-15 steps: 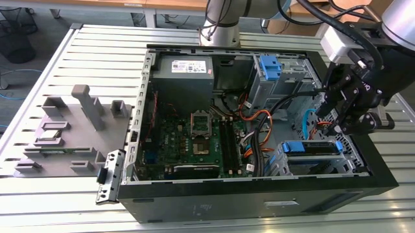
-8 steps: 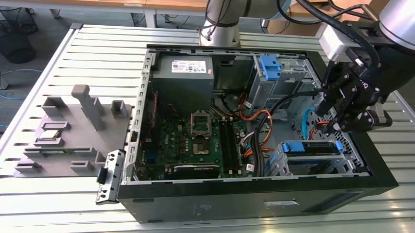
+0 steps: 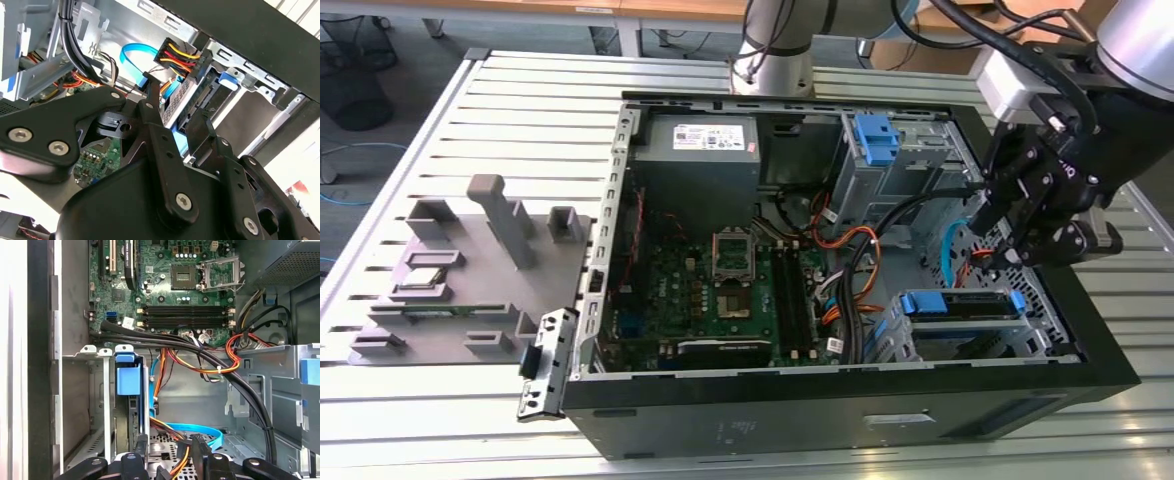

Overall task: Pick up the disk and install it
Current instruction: 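Insert the first disk wire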

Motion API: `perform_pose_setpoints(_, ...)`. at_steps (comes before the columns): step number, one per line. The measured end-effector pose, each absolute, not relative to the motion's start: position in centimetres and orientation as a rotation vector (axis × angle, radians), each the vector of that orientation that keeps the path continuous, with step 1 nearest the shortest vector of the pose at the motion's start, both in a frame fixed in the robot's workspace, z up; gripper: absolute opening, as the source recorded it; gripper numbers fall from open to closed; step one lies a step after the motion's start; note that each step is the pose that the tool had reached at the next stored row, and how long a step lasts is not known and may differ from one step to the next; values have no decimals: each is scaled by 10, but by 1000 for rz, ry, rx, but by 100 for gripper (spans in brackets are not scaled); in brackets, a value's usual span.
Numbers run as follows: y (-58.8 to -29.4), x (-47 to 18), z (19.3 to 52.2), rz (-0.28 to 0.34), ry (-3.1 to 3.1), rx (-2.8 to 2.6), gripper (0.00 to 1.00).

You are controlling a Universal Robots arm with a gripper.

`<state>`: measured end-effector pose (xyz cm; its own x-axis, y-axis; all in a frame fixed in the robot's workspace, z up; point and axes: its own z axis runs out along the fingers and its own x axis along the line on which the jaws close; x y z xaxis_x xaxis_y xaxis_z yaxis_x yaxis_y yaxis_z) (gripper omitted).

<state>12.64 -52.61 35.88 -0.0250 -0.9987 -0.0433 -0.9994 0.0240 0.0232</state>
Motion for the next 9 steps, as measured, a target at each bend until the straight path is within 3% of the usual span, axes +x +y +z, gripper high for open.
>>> perform_pose_setpoints(9, -525, 128, 361, 75, 2238, -2184, 48)
